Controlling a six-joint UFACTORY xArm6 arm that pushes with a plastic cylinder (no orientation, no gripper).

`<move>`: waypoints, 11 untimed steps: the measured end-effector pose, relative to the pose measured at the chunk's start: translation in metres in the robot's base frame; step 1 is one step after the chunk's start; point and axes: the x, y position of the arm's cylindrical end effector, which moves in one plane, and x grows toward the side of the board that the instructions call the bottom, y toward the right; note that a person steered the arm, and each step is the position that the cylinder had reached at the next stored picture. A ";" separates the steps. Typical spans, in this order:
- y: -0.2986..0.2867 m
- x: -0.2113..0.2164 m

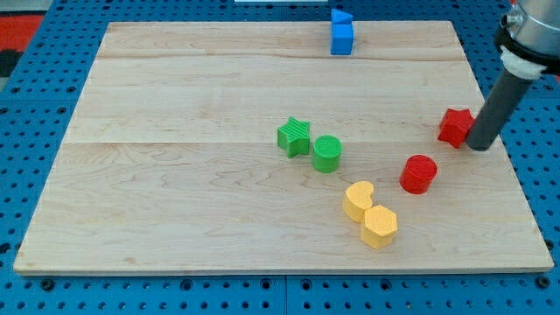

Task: Push the red star closer to the blue cube

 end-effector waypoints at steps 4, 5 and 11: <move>-0.099 -0.066; -0.125 -0.054; -0.159 -0.059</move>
